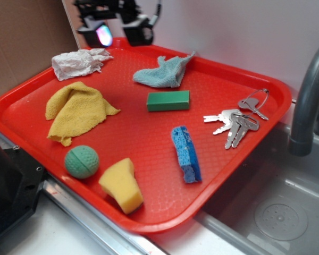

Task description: Grab the blue cloth.

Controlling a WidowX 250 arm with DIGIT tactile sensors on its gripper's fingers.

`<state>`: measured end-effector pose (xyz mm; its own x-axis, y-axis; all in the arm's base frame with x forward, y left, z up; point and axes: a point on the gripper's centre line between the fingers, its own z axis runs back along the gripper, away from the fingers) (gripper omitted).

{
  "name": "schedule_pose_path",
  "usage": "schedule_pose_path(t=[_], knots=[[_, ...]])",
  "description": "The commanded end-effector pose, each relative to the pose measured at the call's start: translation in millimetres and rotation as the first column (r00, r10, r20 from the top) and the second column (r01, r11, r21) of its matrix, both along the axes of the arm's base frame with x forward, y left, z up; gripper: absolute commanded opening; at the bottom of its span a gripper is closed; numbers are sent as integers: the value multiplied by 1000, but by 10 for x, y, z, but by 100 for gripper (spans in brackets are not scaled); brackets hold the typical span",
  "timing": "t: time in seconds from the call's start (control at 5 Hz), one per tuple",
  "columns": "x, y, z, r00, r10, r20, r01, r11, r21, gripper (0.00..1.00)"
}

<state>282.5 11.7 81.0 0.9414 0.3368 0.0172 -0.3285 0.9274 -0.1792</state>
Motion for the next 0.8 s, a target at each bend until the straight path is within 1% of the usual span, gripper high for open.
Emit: schedule_pose_path(t=[0.0,0.2,0.4,0.6], knots=[[163,-348,-381,992,-102,79,98,994,45,100],[-50,-497,-535,987,-148,56,145,988,44,100],[-129,-468,-676,992,-122,5,122,991,49,100],[-120,-463,-692,994,-110,-21,111,992,60,100]])
